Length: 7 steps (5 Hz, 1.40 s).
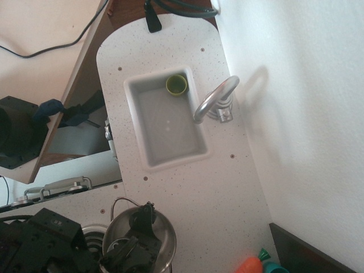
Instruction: Pick up pot
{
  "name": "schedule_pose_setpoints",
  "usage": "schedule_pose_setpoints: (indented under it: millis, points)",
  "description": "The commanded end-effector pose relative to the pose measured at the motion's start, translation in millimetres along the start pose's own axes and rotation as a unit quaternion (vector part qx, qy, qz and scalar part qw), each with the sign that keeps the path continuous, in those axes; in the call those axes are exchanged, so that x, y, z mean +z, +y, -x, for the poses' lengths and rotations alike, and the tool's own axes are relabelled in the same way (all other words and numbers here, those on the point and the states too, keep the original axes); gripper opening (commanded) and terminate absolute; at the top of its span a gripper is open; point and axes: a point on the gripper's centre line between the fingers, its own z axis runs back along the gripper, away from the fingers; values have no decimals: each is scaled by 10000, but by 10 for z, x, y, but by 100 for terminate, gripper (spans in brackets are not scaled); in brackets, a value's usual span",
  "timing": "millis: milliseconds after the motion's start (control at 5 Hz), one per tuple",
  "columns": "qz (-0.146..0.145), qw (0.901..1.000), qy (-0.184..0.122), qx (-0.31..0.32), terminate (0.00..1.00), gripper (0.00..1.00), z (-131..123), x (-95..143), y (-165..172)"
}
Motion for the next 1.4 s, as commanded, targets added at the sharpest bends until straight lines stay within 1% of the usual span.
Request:
schedule_pose_setpoints:
  millis: [0,200,400,600,800,1000,1200]
  points:
    - [0,10000,0,0,0,100,0,0,0]
    - [-851,9881,1132,600,0,100,115,-143,137]
    - [-1185,9703,1936,838,0,100,200,-296,242]
    - [-761,9828,1542,670,0,100,204,-316,224]
    - [-520,9855,1471,669,0,100,207,-370,222]
    - [264,9950,862,422,0,100,205,-457,222]
    - [228,9969,683,319,0,100,164,-480,160]
